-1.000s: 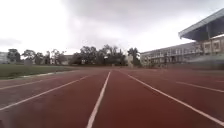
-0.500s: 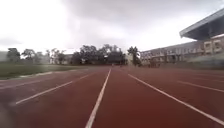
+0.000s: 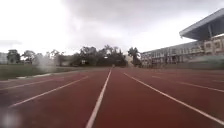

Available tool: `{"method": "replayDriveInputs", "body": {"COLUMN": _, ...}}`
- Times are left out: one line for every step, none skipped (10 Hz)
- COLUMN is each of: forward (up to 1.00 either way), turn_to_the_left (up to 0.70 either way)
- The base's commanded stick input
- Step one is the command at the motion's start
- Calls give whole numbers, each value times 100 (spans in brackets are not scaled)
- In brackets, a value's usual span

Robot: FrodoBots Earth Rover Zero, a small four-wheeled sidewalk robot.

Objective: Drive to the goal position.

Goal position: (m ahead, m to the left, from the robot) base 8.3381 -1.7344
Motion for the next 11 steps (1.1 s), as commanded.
{"method": "replayDriveInputs", "body": {"forward": 45, "turn_to_the_left": 0}}
{"method": "replayDriveInputs", "body": {"forward": 45, "turn_to_the_left": 0}}
{"method": "replayDriveInputs", "body": {"forward": 45, "turn_to_the_left": 0}}
{"method": "replayDriveInputs", "body": {"forward": 45, "turn_to_the_left": 0}}
{"method": "replayDriveInputs", "body": {"forward": 45, "turn_to_the_left": 0}}
{"method": "replayDriveInputs", "body": {"forward": 45, "turn_to_the_left": 0}}
{"method": "replayDriveInputs", "body": {"forward": 45, "turn_to_the_left": 0}}
{"method": "replayDriveInputs", "body": {"forward": 45, "turn_to_the_left": 0}}
{"method": "replayDriveInputs", "body": {"forward": 45, "turn_to_the_left": 0}}
{"method": "replayDriveInputs", "body": {"forward": 45, "turn_to_the_left": 0}}
{"method": "replayDriveInputs", "body": {"forward": 45, "turn_to_the_left": 0}}
